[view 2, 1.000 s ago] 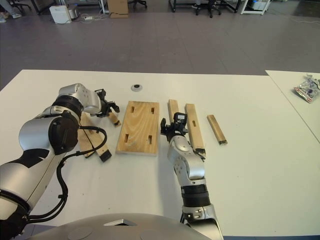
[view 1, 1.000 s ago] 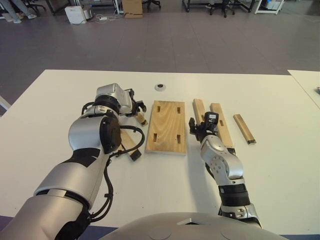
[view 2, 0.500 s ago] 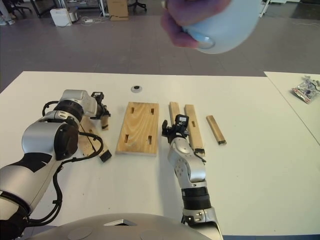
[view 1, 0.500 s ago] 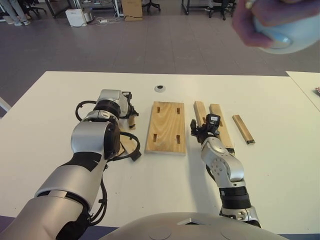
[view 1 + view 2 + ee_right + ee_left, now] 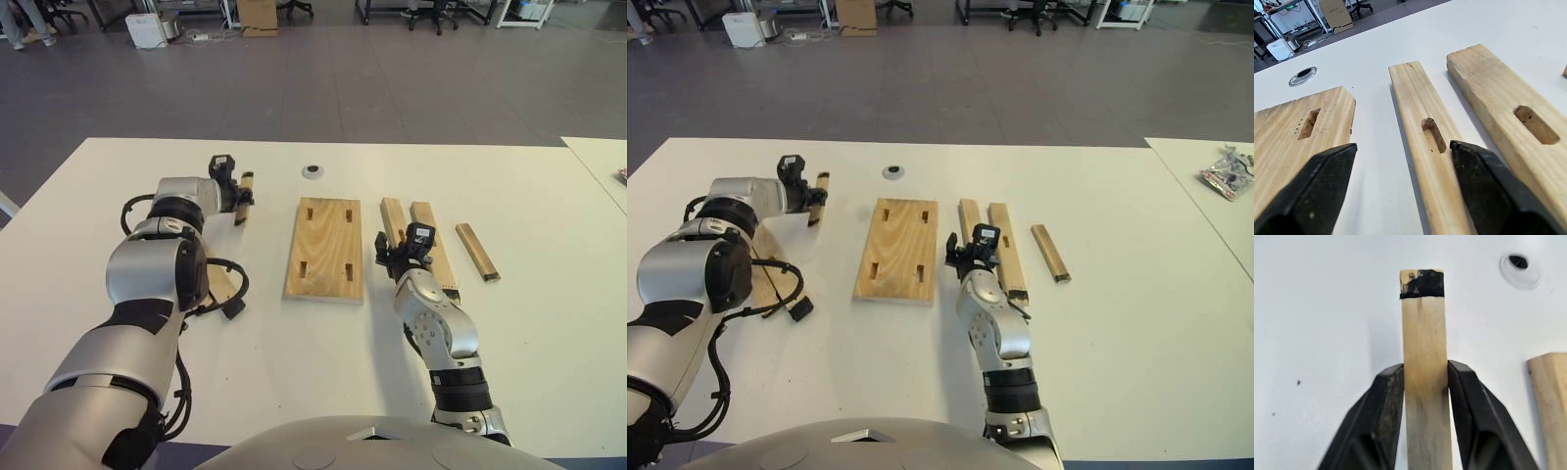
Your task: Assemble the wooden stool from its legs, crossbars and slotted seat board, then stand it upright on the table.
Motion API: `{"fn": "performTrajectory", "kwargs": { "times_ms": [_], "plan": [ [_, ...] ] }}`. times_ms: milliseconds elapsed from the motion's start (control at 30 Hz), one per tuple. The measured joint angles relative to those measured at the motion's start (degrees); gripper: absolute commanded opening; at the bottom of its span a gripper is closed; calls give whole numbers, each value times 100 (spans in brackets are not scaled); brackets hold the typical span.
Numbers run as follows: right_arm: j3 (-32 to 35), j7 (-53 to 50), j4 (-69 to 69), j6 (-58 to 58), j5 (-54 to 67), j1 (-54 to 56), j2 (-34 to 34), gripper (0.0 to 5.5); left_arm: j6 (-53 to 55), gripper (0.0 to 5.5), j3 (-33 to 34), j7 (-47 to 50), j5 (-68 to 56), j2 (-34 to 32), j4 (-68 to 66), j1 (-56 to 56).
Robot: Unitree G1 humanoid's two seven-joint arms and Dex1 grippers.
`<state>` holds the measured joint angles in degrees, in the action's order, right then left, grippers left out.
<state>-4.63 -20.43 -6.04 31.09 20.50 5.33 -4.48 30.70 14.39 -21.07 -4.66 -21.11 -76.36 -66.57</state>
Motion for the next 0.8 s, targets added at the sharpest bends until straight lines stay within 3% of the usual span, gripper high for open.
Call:
{"fn": "performTrajectory", "kwargs": {
  "times_ms": [167, 267, 367, 500, 600, 700, 800],
  "plan": [
    [115, 388, -4, -205, 149, 171, 9, 358, -392, 128, 533, -1010, -709, -461, 621, -908],
    [314, 894, -214, -320, 296, 921, 14, 358, 363, 128, 1049, -1651, -1634, -551, 1636, -852],
    [580, 1441, -295, -331, 624, 1534, 236, 358, 1384, 128, 1626, -1712, -2861, -422, 3559, -354],
    [1173, 2070, -426, -226, 1744, 2277, 369, 358, 2629, 128, 2859, -1205, -5426, 168, 5446, 273],
    [1515, 2273, -466, 18, 2695, 2543, 334, 358, 2889, 128, 3397, -496, -7261, 534, 6209, 461],
    [1838, 2362, -616, 347, 3786, 2637, 278, 358, 2788, 128, 3441, 618, -9116, 901, 6971, 816],
    [1798, 2363, -857, 481, 4190, 2663, 277, 358, 2446, 128, 3153, 1239, -9921, 970, 7307, 1045]
  ]
}}
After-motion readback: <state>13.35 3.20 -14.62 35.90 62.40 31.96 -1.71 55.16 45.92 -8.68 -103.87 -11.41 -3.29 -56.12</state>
